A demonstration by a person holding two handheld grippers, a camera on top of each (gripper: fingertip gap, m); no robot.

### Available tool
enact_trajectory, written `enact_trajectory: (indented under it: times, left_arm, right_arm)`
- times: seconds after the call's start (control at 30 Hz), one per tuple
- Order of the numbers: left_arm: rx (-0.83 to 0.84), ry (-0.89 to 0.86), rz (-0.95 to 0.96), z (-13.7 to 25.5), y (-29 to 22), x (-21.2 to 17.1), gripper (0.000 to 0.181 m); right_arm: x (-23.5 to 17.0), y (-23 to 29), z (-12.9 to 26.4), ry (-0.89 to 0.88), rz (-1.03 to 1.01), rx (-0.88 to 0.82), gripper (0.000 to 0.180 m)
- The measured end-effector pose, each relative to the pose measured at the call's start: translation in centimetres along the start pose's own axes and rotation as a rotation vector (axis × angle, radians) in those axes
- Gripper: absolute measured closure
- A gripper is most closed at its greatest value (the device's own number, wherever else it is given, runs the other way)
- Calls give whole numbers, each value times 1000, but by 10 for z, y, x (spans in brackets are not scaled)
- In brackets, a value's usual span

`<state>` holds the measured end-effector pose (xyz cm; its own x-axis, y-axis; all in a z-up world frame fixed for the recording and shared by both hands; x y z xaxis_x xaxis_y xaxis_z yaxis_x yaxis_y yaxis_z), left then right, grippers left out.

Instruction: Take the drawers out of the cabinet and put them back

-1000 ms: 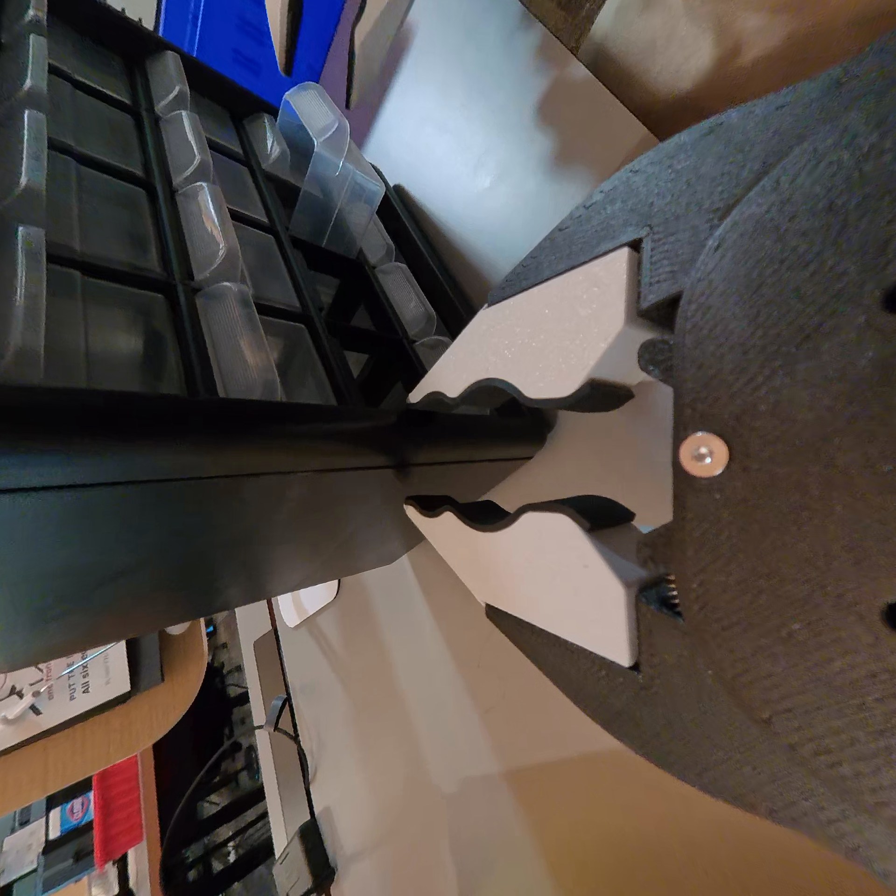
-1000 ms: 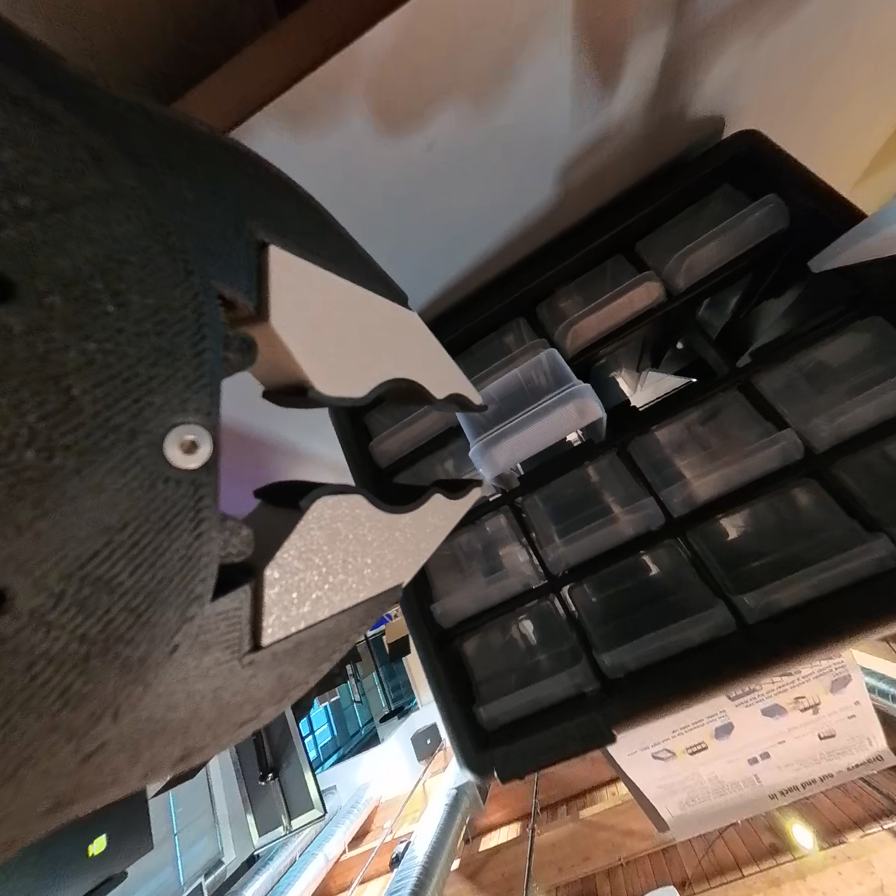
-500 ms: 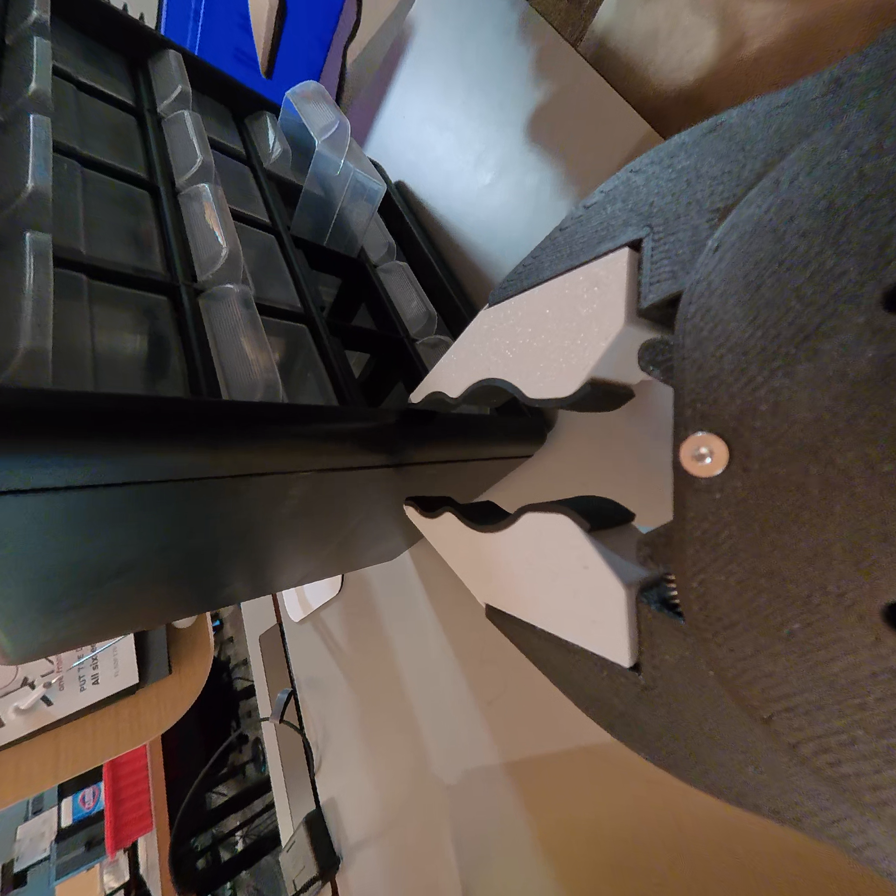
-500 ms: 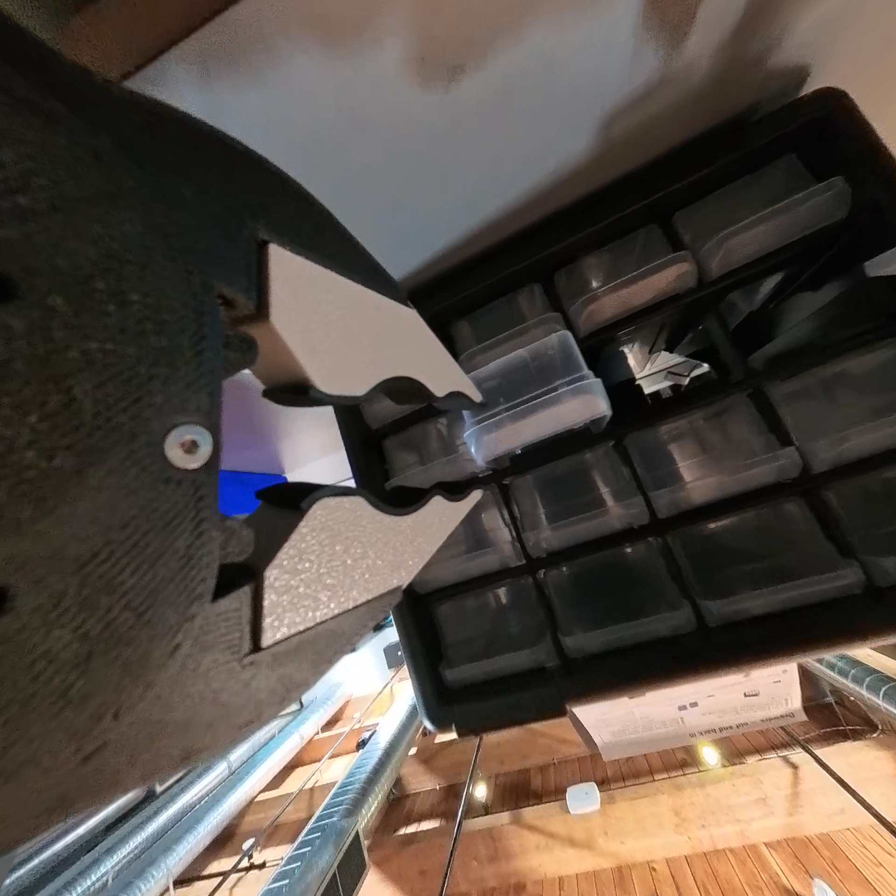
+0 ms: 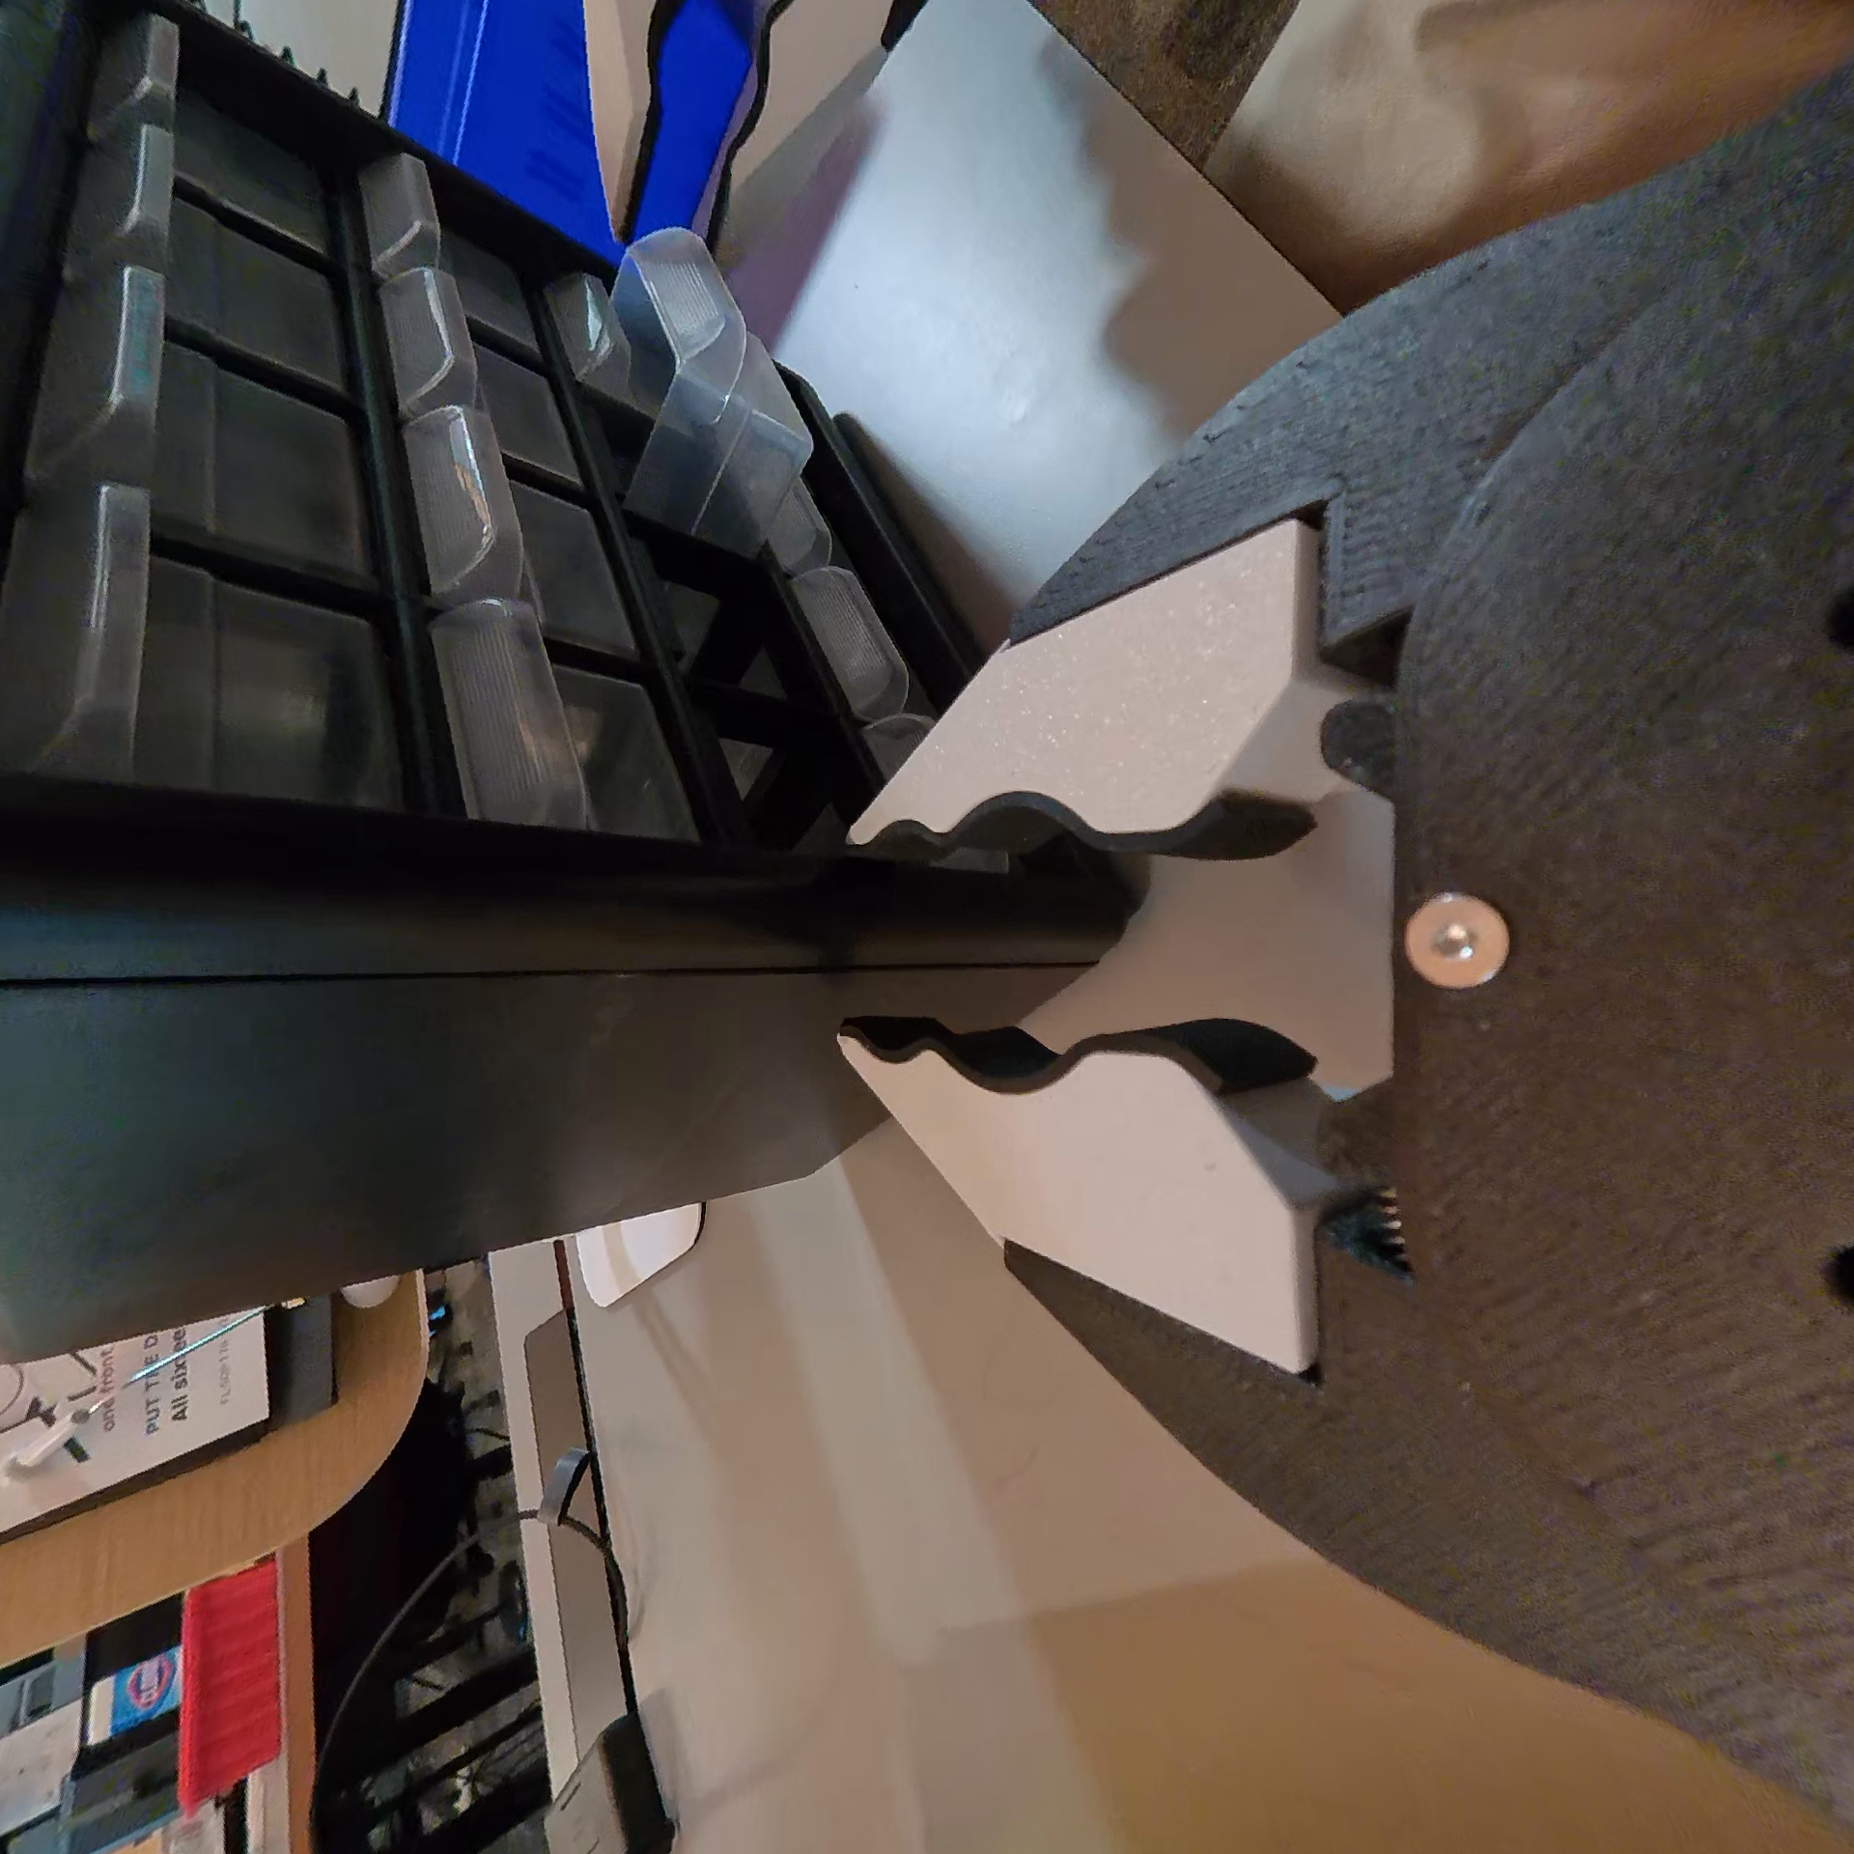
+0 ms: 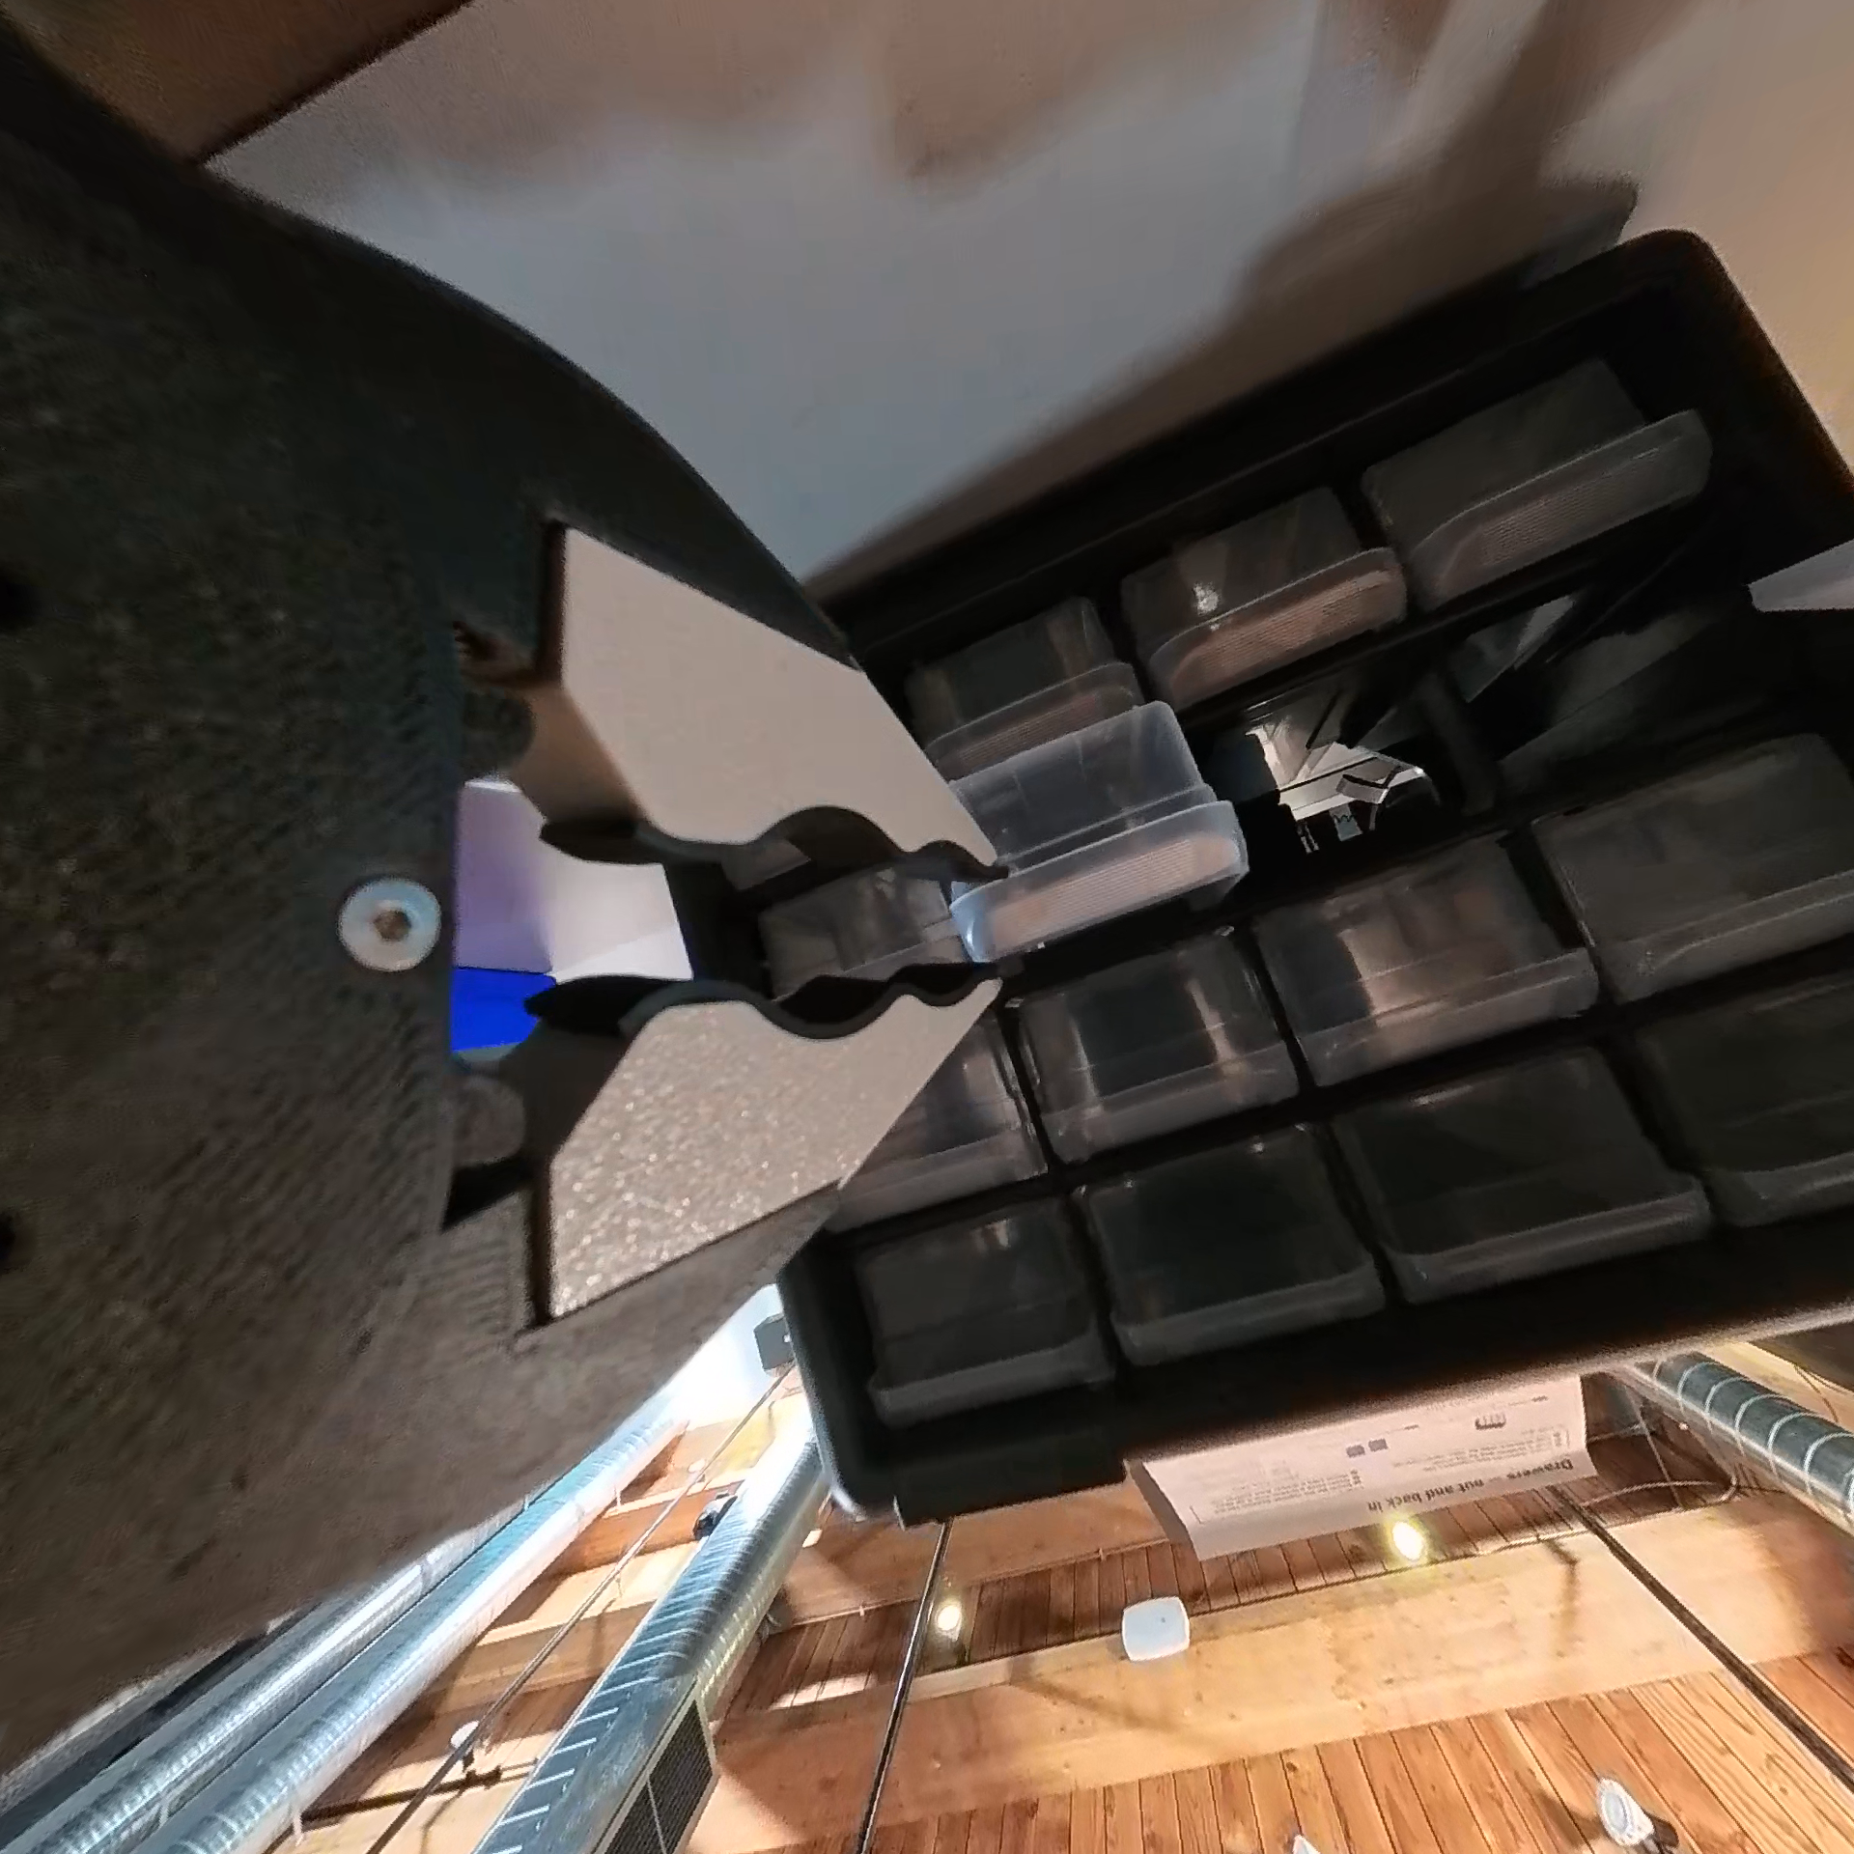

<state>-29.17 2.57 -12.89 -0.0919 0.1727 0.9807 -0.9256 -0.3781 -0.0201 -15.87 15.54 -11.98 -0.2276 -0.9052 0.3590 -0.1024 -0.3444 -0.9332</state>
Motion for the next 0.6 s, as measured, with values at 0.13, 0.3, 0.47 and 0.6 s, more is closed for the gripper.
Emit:
enact_trajectory:
  times: [0.13, 0.3, 0.47, 0.6]
  left_arm:
    - [-3, -3, 8, 1, 0, 0, 152]
    - [-10, -8, 29, 3, 1, 0, 151]
    - [-22, -10, 53, 3, 2, 0, 149]
    - [-24, -13, 57, 4, 3, 0, 148]
  right_arm:
    - [1, 0, 2, -4, 5, 3, 165]
    - [4, 0, 9, -21, 21, 4, 165]
    - [7, -1, 10, -30, 14, -6, 152]
    - [8, 3, 9, -30, 34, 6, 144]
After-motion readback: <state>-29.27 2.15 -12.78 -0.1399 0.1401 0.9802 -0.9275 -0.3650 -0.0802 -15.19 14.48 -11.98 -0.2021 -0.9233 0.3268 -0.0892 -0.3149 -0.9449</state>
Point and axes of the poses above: each gripper's, where its closed fingertips meet, z back along the fingers, x out of its top, y = z × x across the jaws, the point moved 2 cm from there along z, back along the fingers, and after that the axes turned 1 degree about y, right-handed, at the moved point
